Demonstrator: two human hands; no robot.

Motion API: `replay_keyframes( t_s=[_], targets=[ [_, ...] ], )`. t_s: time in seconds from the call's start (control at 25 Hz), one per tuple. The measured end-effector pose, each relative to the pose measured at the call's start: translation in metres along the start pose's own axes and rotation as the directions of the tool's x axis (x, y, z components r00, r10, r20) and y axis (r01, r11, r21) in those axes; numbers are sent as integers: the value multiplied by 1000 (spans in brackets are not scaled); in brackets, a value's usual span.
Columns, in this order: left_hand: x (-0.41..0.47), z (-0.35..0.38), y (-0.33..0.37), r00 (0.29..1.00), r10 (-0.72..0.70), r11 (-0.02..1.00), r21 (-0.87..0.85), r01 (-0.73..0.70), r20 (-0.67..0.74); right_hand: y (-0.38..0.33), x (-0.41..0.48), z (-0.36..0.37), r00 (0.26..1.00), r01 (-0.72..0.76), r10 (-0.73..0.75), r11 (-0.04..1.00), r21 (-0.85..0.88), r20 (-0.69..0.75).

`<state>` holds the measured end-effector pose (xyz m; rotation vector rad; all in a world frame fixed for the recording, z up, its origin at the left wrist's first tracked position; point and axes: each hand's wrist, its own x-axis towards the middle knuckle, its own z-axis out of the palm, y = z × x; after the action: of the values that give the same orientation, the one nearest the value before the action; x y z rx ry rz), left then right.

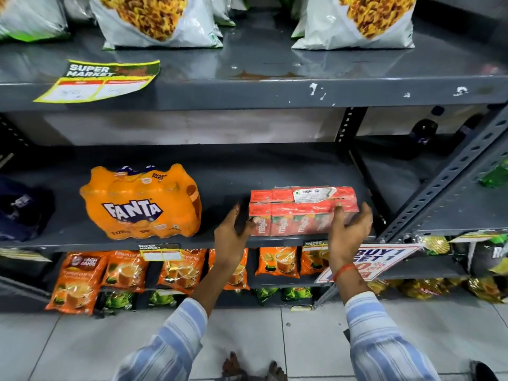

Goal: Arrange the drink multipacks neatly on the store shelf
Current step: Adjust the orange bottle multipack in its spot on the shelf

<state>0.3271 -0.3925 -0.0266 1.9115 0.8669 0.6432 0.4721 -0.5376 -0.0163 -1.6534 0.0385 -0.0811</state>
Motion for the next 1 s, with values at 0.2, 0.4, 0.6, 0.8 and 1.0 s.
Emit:
replay_keyframes(
  t_s=[0.2, 0.4, 0.6, 0.8, 1.0],
  targets=[
    [0, -52, 13, 961, 232, 971, 94, -220, -152, -30, -70, 66, 903, 393, -361, 914, -103, 233],
    [11, -143, -22, 882, 321, 940, 231, -252, -344, -39, -142, 150, 866, 362, -357, 931, 52, 352],
    [43, -239, -104, 955, -70, 998, -19, 68, -289, -30, -204, 207, 822, 193, -179, 981, 31, 541],
    [49, -249, -120, 981, -136, 988, -88, 125, -139, -24, -210, 217, 859, 223, -190, 975, -13, 474],
    [48, -241, -113, 983, -114, 988, -117, 98, -142, -19, -208, 212, 881, 232, -205, 973, -13, 427]
  ],
)
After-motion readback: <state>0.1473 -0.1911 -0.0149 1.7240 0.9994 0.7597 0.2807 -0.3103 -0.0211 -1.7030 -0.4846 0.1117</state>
